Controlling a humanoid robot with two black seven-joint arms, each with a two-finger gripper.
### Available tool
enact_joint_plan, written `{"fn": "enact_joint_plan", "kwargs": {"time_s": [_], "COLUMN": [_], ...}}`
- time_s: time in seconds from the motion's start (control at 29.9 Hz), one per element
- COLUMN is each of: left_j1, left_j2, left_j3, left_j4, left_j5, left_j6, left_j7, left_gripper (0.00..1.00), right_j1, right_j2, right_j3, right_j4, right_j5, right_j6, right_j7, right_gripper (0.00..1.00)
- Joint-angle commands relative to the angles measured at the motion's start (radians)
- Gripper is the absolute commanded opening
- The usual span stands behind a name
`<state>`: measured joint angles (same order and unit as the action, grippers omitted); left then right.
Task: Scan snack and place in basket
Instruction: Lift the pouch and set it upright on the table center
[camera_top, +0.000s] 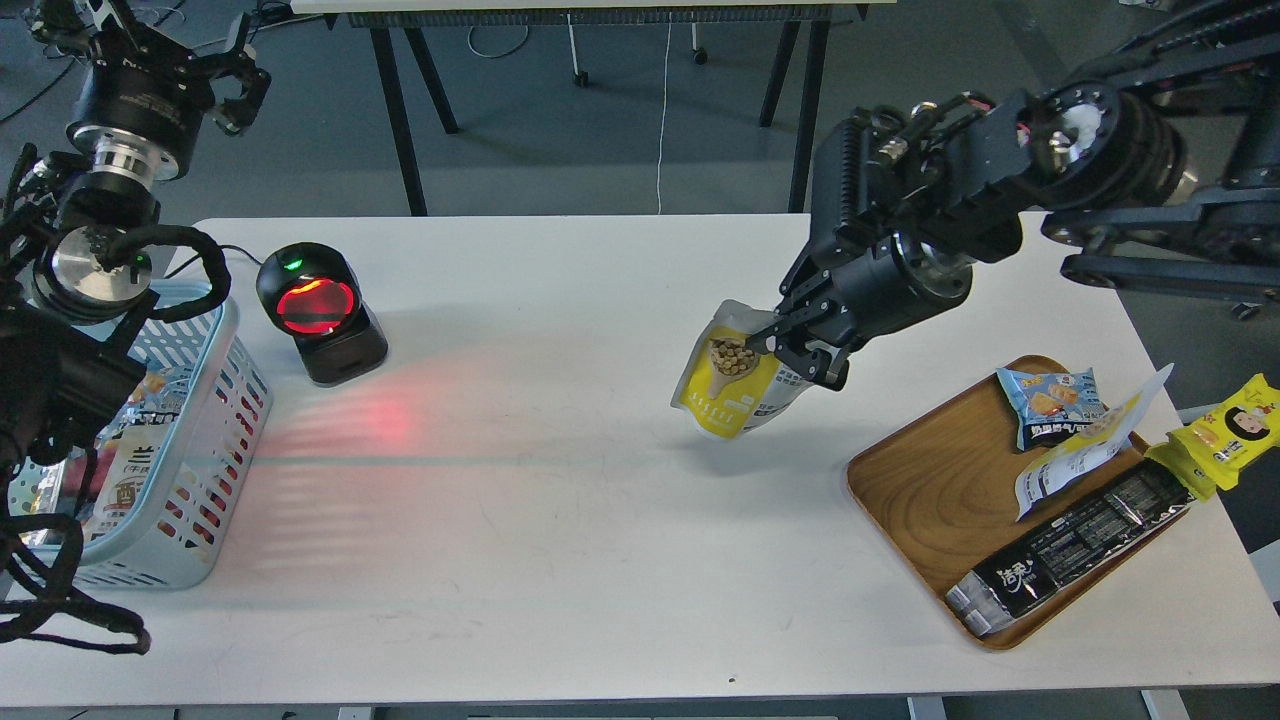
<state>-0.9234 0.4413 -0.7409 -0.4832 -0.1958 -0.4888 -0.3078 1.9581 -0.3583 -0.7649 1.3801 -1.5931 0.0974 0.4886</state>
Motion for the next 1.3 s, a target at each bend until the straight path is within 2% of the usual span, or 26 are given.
{"fn": "enact_joint_plan", "kwargs": {"time_s": [0.0,0.37,0.67,0.84,0.87,1.07,1.27], "left_j1": [0.000,0.000,-0.005,0.000,0.000,-0.005,-0.011], "left_j2": [0.000,0.020,0.020,0.020,0.020,0.022,0.062], "left_j3": [0.000,0.002,0.002,0.002,0.002,0.002,0.003], "left_j4": [0.000,0.000,0.000,0.000,0.000,0.000,-0.008], "left_j5": [0.001,0.001,0.001,0.001,0.001,0.001,0.003], "left_j6": [0.000,0.000,0.000,0.000,0.000,0.000,0.000], "left_j7": [0.003,0.003,0.003,0.003,0.004,0.003,0.009], "left_gripper": [1.00,1.00,1.00,1.00,1.00,1.00,1.00], "right_j1": [-0.022,-0.125,-0.179,-0.186,-0.188,-0.182,-0.173], "right_j2": [0.080,0.254,0.315,0.323,0.321,0.302,0.233], "right_j3": [0.010,0.036,0.036,0.036,0.036,0.085,0.157], "right_j4": [-0.056,-0.239,-0.296,-0.297,-0.297,-0.289,-0.294], "right_j5": [0.002,0.002,0.002,0.002,0.002,0.024,0.168], "right_j6": [-0.027,-0.036,-0.044,-0.044,-0.044,-0.044,-0.041], "right_j7": [0.000,0.000,0.000,0.000,0.000,0.000,0.000], "right_gripper": [0.00,0.00,0.00,0.05,0.06,0.39,0.59]}}
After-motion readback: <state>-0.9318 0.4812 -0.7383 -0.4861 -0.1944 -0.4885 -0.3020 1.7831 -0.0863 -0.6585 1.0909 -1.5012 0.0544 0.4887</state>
